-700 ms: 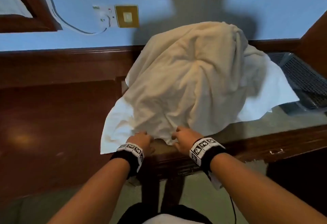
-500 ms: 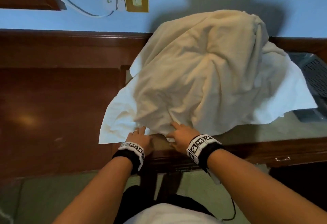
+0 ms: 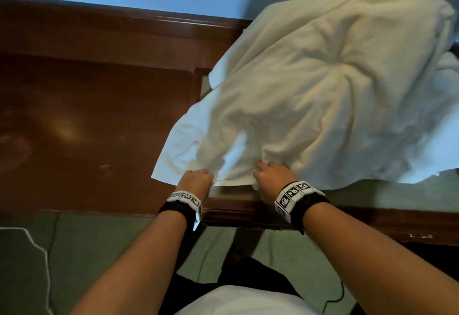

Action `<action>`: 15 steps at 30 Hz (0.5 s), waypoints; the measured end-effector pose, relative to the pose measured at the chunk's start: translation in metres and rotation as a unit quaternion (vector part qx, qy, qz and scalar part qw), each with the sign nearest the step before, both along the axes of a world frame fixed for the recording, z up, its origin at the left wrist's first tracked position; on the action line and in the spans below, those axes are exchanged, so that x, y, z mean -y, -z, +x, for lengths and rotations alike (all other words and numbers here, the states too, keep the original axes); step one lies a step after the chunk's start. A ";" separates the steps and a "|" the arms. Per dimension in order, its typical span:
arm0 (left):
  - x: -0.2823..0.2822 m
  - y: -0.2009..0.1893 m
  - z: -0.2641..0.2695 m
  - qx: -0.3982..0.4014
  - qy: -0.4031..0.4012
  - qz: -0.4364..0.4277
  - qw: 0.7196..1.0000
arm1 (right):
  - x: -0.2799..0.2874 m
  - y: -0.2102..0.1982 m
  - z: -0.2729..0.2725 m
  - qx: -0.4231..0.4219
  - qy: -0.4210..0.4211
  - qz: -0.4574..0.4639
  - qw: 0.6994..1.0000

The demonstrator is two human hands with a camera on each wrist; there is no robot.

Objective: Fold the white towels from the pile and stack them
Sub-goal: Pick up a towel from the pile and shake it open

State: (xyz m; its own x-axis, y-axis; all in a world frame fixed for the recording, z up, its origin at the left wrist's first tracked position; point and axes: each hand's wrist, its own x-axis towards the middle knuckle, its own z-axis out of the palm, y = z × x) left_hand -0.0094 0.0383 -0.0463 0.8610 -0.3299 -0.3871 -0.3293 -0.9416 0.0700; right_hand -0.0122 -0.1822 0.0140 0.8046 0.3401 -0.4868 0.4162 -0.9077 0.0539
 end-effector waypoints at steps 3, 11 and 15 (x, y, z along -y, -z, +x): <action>-0.014 -0.027 0.006 -0.022 -0.074 -0.138 0.987 | -0.025 -0.012 0.000 0.016 0.023 0.039 0.999; -0.084 -0.165 0.049 0.085 0.008 -0.263 0.961 | -0.127 -0.090 0.030 0.156 0.127 0.119 0.972; -0.163 -0.233 0.052 0.139 0.054 -0.213 0.966 | -0.143 -0.155 0.041 0.209 0.188 0.127 0.951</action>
State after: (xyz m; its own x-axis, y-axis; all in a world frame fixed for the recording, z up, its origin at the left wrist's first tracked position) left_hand 0.0430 0.2012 0.1868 0.8635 -0.5025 0.0441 -0.4861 -0.8055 0.3389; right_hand 0.0288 -0.0395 0.1694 0.9978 0.0534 -0.0384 0.0495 -0.9940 -0.0971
